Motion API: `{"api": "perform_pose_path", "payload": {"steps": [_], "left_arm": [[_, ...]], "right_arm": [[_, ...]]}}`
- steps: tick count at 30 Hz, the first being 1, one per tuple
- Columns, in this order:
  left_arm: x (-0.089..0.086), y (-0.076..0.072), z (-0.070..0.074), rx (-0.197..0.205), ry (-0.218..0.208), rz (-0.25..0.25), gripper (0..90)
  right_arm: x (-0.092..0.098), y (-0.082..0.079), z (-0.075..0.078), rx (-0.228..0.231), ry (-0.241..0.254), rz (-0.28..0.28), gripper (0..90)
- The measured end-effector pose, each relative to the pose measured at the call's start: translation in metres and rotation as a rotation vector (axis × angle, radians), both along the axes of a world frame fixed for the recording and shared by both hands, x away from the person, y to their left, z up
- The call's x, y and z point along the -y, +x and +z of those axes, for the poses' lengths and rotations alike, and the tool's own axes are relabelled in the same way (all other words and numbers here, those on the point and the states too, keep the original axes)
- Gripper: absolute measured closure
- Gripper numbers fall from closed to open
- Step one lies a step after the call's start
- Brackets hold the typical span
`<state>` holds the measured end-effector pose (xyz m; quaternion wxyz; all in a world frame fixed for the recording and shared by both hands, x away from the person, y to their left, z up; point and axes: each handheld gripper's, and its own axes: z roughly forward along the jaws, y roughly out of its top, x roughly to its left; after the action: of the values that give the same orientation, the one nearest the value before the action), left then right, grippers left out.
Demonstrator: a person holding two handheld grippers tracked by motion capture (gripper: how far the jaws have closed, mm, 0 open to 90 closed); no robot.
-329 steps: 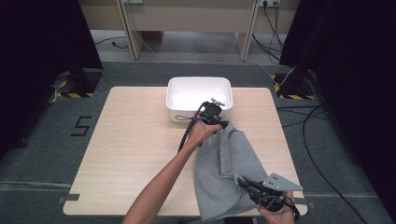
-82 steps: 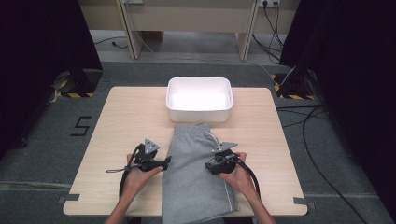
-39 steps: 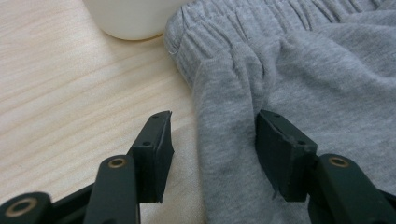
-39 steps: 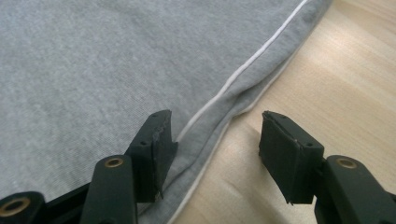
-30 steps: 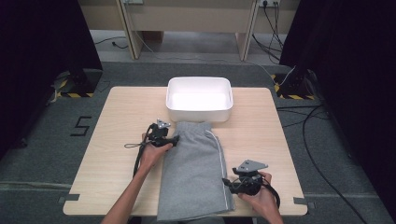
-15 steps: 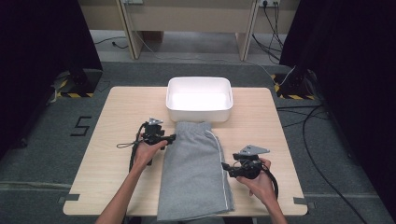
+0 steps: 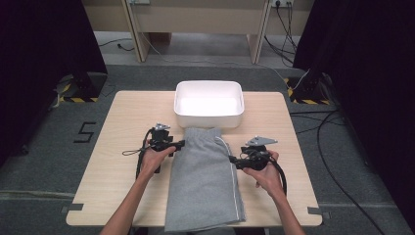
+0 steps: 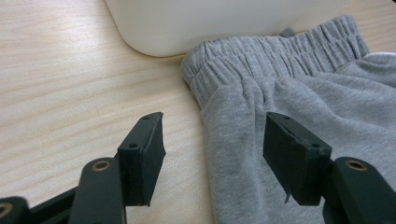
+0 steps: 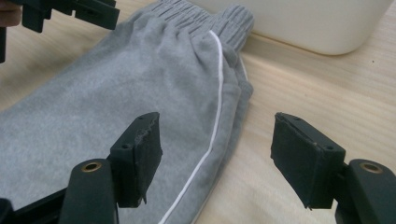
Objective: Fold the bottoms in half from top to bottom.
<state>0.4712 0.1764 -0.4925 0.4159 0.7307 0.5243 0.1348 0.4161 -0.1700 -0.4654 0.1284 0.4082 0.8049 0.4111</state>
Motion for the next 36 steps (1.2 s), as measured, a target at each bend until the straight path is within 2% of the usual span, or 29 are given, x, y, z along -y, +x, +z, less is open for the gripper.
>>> {"api": "perform_pose_path", "payload": {"steps": [12,16,21,27,36], "left_arm": [[0.002,0.001,-0.002,-0.013,0.001,-0.007,36.2],[0.004,0.002,-0.004,-0.021,-0.019,-0.003,35.2],[0.006,0.006,-0.007,-0.034,-0.008,-0.001,35.2],[0.011,0.011,-0.006,-0.041,0.002,-0.007,35.9],[0.015,0.015,-0.012,-0.063,0.028,-0.013,36.8]], "right_arm": [[-0.013,0.034,-0.008,-0.016,-0.001,-0.020,34.7],[-0.019,0.042,-0.010,-0.024,-0.005,-0.017,34.8],[-0.030,0.051,-0.013,-0.047,-0.009,-0.004,35.5],[-0.046,0.062,-0.020,-0.078,-0.037,0.012,37.8],[-0.051,0.074,-0.028,-0.124,-0.046,0.002,40.2]]}}
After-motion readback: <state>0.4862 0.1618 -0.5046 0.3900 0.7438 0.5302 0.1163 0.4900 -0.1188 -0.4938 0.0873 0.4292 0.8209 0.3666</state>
